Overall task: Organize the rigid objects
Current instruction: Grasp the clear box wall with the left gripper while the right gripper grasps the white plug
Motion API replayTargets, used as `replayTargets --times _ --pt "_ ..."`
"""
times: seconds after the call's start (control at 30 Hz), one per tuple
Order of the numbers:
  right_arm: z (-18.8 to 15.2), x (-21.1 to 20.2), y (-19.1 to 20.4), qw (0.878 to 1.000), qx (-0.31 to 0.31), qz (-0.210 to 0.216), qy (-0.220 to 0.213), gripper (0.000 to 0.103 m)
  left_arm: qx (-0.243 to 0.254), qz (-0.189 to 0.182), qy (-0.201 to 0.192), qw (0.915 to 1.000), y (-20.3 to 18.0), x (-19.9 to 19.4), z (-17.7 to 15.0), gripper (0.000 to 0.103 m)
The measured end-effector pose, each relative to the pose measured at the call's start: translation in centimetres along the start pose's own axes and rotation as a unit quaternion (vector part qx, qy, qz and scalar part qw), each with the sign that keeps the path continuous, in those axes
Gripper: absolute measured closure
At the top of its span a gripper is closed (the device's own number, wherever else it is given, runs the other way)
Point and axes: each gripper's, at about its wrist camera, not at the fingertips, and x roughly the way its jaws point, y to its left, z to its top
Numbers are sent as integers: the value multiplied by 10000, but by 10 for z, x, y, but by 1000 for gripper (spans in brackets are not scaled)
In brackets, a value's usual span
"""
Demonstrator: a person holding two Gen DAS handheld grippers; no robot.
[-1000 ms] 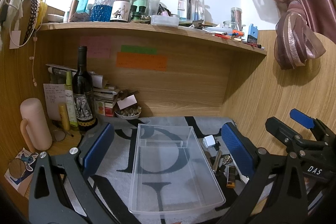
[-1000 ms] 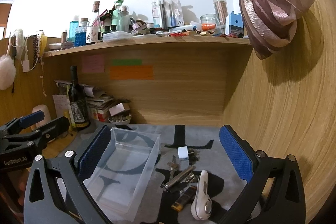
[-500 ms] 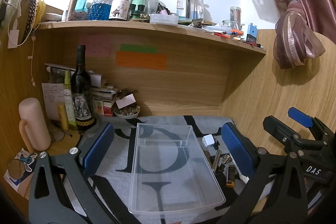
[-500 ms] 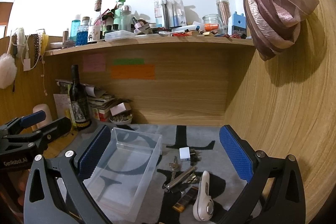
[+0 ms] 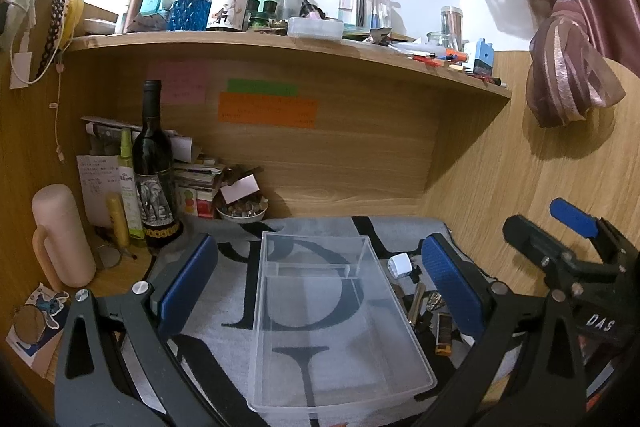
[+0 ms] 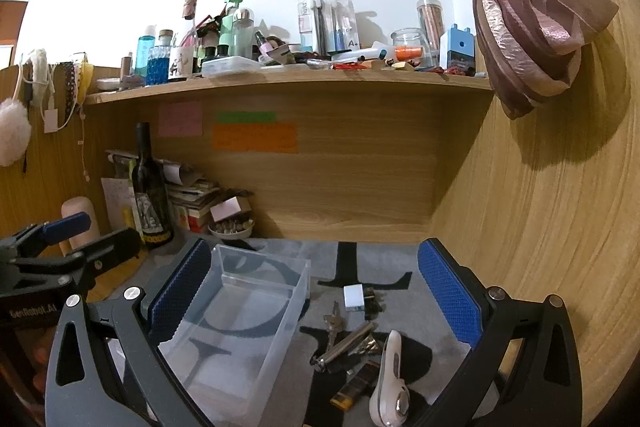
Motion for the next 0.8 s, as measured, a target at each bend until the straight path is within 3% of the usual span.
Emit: replayTargets --times 0.23,0.27,0.33,0.4,0.5,0.63,0.73,0.8 --pt "-4 19 -10 9999 37 10 144 0 -188 58 368 9991 19 25 1 3" --pt "-7 28 -15 9995 103 24 305 0 -230 63 473 9986 23 31 0 7" --pt "-13 41 -23 9984 189 12 541 1 -287 142 819 9961 34 48 -2 25" --pt "-20 51 -30 9970 227 -53 732 8 -349 121 1142 9928 45 65 -7 28" --pt "-29 65 -43 9935 341 -58 1080 20 -467 205 1564 9864 60 86 -17 44" --pt "-41 81 -57 9883 434 -117 1458 29 -609 146 2313 9709 79 116 -39 65" --pt "-48 92 -66 9836 486 -79 1733 36 -635 59 2647 9622 83 126 -51 72" --pt "-53 99 -70 9804 501 -100 1903 37 -534 26 2651 9627 82 126 -49 72"
